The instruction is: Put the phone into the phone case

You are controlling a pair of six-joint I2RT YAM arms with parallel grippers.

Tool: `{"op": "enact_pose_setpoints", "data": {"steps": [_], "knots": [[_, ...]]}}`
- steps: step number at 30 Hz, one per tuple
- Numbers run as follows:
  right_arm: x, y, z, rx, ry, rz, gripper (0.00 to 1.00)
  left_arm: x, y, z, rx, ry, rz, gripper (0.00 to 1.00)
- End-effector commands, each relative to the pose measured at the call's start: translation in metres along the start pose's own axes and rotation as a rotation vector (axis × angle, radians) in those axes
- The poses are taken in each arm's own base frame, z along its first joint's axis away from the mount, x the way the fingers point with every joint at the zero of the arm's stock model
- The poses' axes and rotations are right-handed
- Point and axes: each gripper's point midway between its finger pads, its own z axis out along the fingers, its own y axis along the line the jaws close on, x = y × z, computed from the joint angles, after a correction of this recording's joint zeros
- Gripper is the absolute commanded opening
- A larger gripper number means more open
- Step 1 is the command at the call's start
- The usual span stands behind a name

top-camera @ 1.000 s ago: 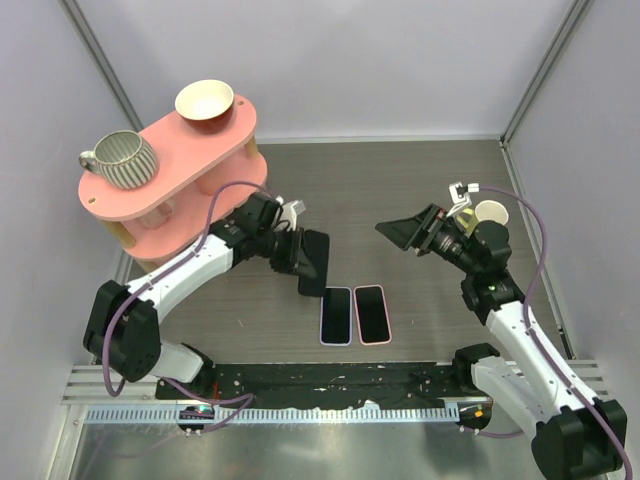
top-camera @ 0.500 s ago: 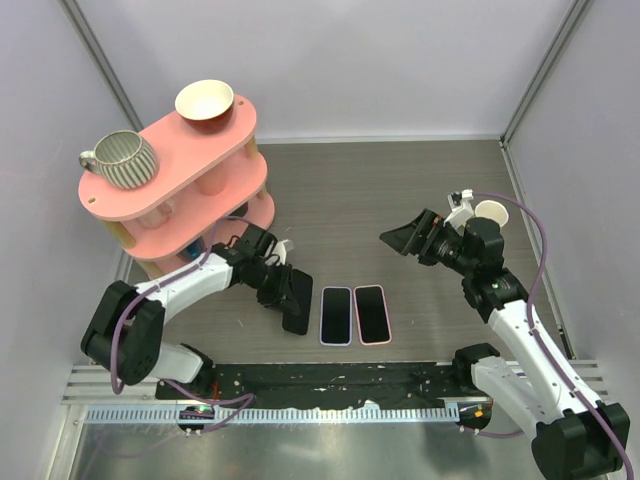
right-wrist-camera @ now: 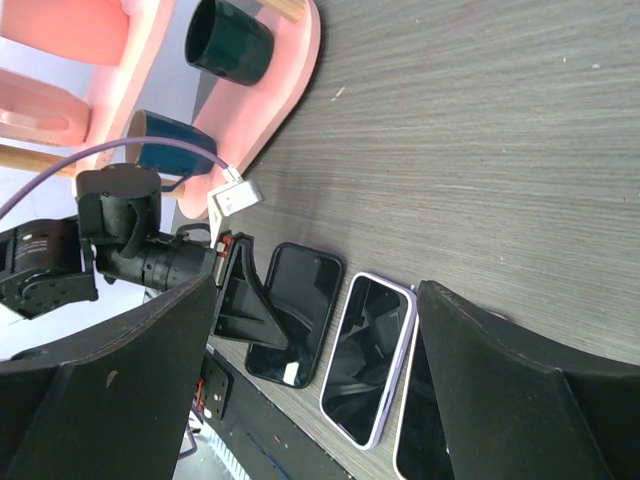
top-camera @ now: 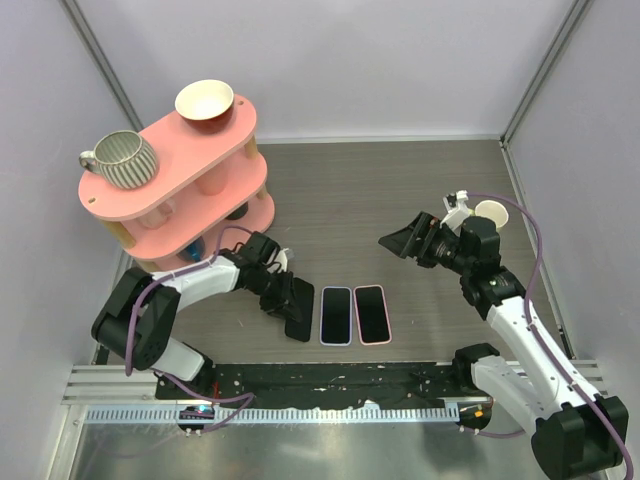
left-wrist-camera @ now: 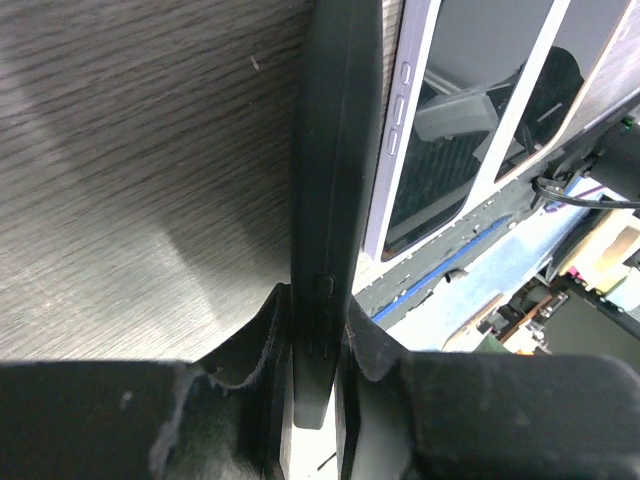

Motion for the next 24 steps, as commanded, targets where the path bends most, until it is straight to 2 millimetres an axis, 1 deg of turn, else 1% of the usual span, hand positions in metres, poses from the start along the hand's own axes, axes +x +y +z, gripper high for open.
{"op": "enact_pose_setpoints", "data": {"steps": [1, 3, 6, 9, 11, 13, 14, 15, 17, 18, 20, 24], "knots": [[-0.005, 0.006, 0.001, -0.022, 0.001, -0.035, 0.87, -0.017, 0.048, -0.003, -0.271, -0.088, -0.044, 0.00], [-0.007, 0.006, 0.001, -0.018, -0.004, -0.030, 0.86, -0.017, 0.052, -0.002, -0.295, -0.082, -0.049, 0.00], [-0.006, 0.005, 0.001, -0.014, -0.001, -0.027, 0.86, -0.015, 0.067, -0.001, -0.377, -0.064, -0.061, 0.00], [-0.006, 0.004, 0.001, -0.009, 0.003, -0.025, 0.86, -0.011, 0.075, 0.001, -0.425, -0.049, -0.063, 0.00], [-0.005, 0.004, 0.000, -0.006, 0.004, -0.024, 0.86, -0.010, 0.077, 0.001, -0.442, -0.041, -0.065, 0.00], [-0.005, 0.006, -0.001, -0.010, -0.001, -0.027, 0.86, -0.011, 0.074, 0.001, -0.431, -0.040, -0.062, 0.00], [-0.006, 0.007, -0.002, -0.012, -0.003, -0.028, 0.86, -0.012, 0.072, 0.000, -0.419, -0.045, -0.058, 0.03], [-0.006, 0.008, -0.003, -0.013, -0.004, -0.029, 0.86, -0.014, 0.067, 0.000, -0.402, -0.051, -0.052, 0.13], [-0.007, 0.009, -0.005, -0.013, -0.010, -0.032, 0.86, -0.017, 0.058, -0.001, -0.362, -0.066, -0.044, 0.23], [-0.008, 0.010, -0.005, -0.015, -0.012, -0.033, 0.86, -0.021, 0.054, -0.003, -0.352, -0.081, -0.037, 0.32], [-0.009, 0.010, -0.006, -0.013, -0.016, -0.034, 0.86, -0.026, 0.051, -0.004, -0.346, -0.094, -0.036, 0.39], [-0.007, 0.010, -0.007, -0.003, -0.007, -0.027, 0.86, -0.033, 0.045, -0.004, -0.333, -0.102, -0.035, 0.45]]}}
